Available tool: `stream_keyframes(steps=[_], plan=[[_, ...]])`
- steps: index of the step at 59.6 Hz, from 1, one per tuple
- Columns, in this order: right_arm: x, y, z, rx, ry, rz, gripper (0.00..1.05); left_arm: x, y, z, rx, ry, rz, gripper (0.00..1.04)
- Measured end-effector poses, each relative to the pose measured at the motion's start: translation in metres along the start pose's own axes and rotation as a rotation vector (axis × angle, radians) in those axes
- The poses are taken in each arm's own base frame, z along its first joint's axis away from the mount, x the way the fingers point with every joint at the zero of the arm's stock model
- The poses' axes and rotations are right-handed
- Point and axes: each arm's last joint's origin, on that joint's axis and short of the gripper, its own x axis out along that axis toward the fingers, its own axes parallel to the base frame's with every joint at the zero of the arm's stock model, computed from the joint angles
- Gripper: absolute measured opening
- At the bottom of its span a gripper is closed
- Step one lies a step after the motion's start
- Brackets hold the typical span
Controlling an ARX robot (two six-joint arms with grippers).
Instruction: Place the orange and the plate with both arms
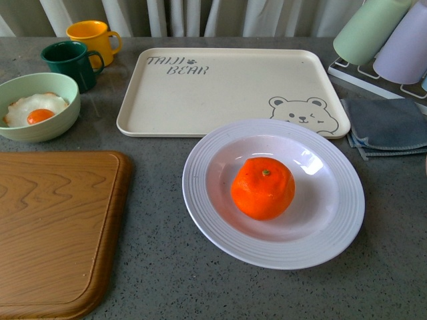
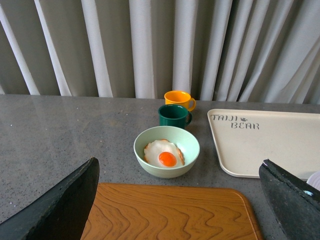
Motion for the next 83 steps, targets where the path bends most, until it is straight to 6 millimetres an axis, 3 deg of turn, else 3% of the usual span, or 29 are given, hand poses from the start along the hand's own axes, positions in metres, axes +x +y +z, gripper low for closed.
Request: stream_keyframes(steps=[19,38,83], plan=[[0.046,-0.009,-0.025,0.030,0.059,-0.080,0.96,0.000,0.000,0.000,0.000,0.000,0.000,0.96],[0.091,-0.006,-0.028,0.066,0.085,-0.078,0.96,0.000,0.000,0.000,0.000,0.000,0.000,0.96],[0.132,0.008,-0.028,0.059,0.082,-0.074,0.96,0.000,0.000,0.000,0.000,0.000,0.000,0.96]])
